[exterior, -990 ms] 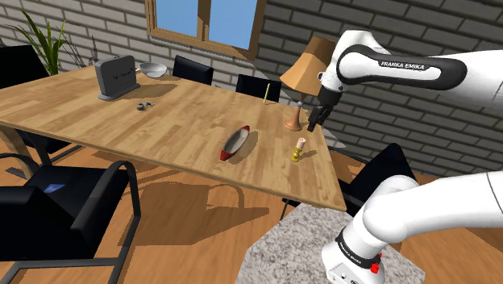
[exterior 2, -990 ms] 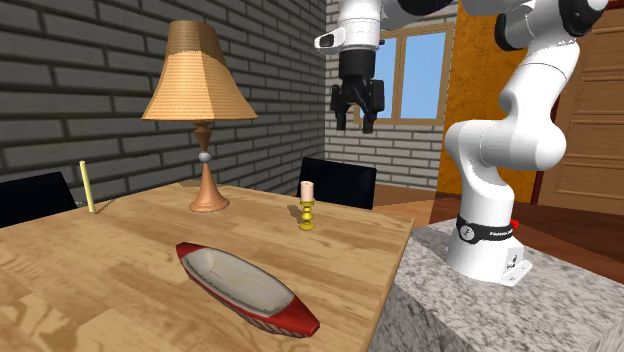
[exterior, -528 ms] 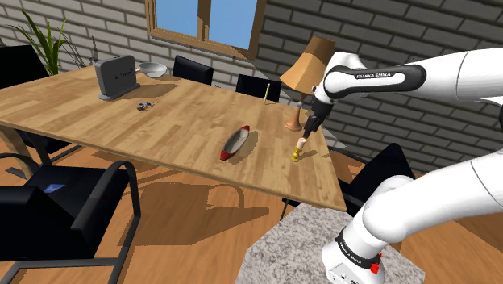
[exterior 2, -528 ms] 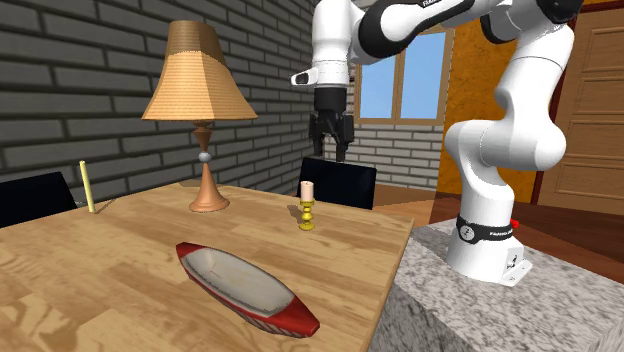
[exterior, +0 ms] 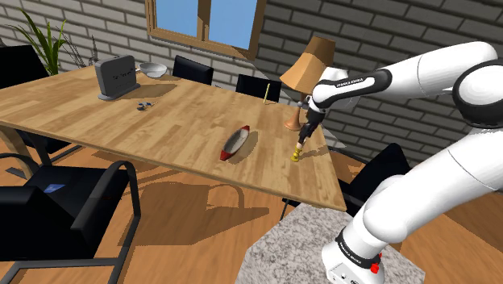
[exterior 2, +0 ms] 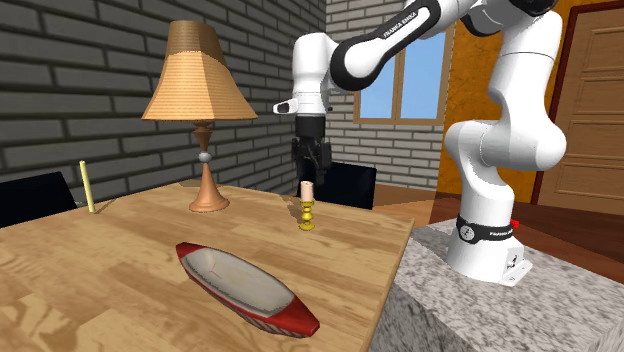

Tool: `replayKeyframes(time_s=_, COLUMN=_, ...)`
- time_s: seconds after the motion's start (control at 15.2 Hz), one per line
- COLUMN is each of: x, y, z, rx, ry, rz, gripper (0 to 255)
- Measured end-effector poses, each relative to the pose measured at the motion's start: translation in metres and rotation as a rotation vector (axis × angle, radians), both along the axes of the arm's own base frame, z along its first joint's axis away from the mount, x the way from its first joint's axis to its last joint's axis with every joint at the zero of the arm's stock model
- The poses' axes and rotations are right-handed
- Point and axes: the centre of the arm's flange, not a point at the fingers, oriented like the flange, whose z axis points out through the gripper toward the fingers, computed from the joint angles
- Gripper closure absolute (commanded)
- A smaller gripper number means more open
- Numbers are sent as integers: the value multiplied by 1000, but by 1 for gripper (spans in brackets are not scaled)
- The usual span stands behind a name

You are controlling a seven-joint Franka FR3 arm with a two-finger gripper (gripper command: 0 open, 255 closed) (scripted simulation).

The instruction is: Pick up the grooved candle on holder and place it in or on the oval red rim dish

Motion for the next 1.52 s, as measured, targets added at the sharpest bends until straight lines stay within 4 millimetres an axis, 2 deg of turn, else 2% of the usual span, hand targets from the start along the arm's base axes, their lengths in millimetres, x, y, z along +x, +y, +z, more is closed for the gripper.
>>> replayKeyframes(time_s=0.33, x=3, y=-1, z=-25, rx=0, ry=0, rz=1, gripper=0)
replayKeyframes(time_s=0.73, x=1, y=0, z=-30, rx=-1, ry=-1, rz=1, gripper=0)
replayKeyframes(time_s=0.79, x=1, y=0, z=-30, rx=-1, ry=-1, rz=1, gripper=255)
replayKeyframes(time_s=1.52, x=1, y=0, z=-28, rx=-1, ry=-1, rz=1, gripper=255)
